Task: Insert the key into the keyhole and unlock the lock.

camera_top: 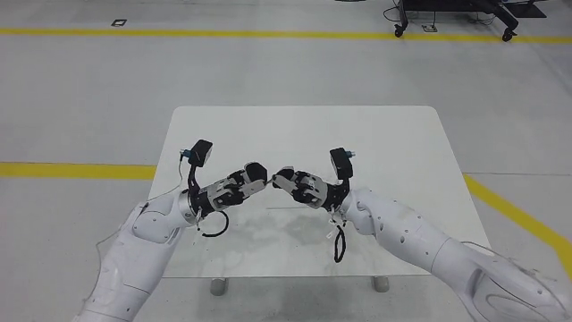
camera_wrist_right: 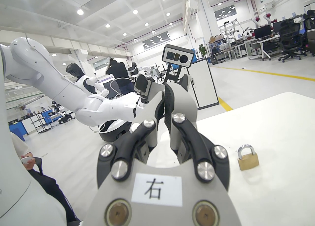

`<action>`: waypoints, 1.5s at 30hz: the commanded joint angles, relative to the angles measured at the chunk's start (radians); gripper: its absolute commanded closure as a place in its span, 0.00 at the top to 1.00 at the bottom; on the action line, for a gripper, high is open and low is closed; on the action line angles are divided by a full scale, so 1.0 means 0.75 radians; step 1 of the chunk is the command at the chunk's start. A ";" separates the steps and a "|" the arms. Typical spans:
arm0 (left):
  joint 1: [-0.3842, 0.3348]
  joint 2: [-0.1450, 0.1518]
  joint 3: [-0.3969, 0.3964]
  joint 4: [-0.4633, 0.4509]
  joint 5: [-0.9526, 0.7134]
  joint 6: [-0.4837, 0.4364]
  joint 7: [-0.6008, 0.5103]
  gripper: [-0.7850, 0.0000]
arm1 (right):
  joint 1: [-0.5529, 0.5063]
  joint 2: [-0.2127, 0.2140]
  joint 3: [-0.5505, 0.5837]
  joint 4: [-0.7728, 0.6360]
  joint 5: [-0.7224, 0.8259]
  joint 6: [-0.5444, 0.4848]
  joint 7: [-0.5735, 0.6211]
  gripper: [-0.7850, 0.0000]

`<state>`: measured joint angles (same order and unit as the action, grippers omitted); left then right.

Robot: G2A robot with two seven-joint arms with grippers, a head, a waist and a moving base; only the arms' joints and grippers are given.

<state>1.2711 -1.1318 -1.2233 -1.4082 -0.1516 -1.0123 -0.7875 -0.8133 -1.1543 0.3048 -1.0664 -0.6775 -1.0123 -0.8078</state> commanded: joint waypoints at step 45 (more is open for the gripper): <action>0.003 -0.012 -0.075 0.120 0.140 0.008 0.304 0.00 | 0.052 -0.001 -0.082 0.026 0.078 0.000 0.000 1.00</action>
<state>1.2729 -1.1407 -1.2792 -1.3171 -0.0505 -1.0120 -0.5613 -0.7740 -1.1554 0.2432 -1.0472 -0.6188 -1.0123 -0.8078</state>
